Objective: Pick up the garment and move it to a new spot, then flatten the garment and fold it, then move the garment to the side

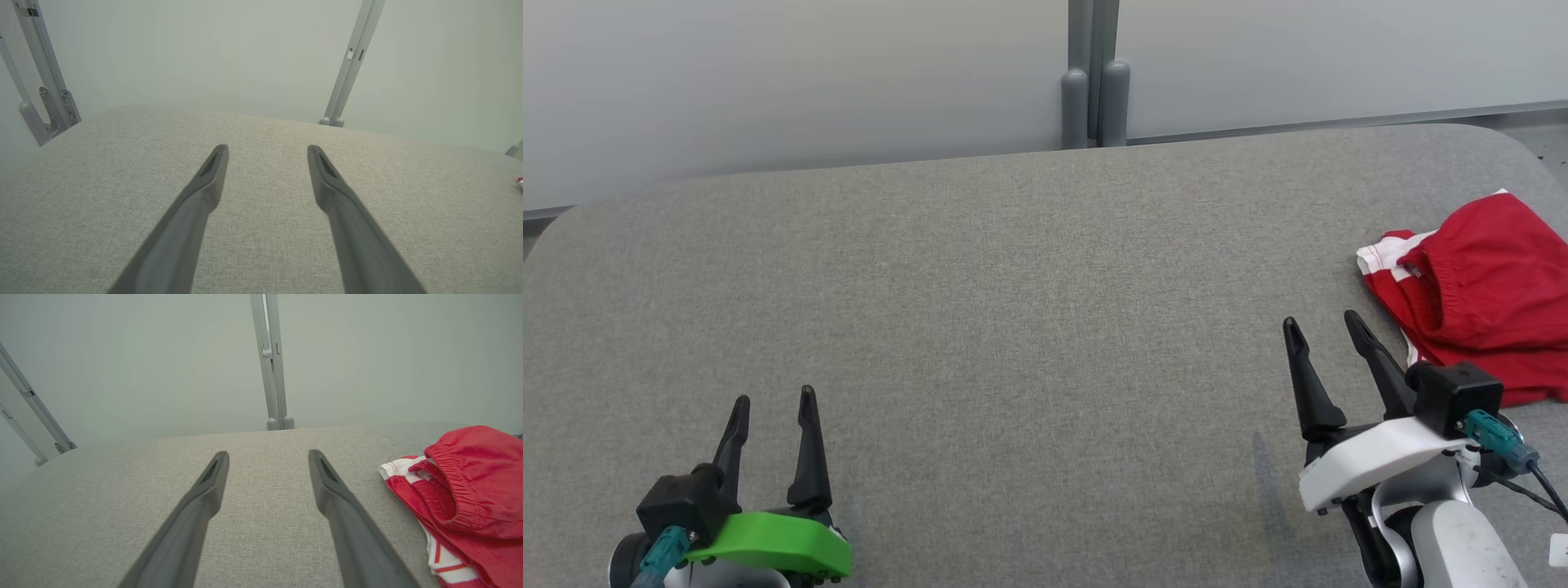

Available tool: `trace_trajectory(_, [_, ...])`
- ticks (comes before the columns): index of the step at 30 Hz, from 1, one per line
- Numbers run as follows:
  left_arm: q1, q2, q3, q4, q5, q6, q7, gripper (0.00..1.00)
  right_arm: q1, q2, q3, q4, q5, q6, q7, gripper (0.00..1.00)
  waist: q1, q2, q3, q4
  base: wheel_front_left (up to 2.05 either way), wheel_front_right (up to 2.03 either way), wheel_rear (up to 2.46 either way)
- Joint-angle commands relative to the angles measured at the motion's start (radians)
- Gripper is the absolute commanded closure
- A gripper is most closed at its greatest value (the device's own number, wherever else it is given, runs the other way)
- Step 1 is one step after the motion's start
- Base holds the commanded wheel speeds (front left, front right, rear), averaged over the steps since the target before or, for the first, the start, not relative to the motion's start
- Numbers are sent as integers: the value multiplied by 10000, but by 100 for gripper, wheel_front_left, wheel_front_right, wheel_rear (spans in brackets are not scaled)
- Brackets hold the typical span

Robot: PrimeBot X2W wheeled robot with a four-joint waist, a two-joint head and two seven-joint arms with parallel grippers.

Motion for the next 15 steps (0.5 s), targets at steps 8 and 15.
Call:
trace_trajectory(8, [138,-57,111,80,181,-161,-23,0,164,-16,10,0,65,-3,-34,0,0,100,-70,-16,0,0,0])
trace_trajectory(15, [58,-142,50,165,109,-221,4,100,138,10,25,65,27,0,13,100,0,0,-129,-26,0,0,0])
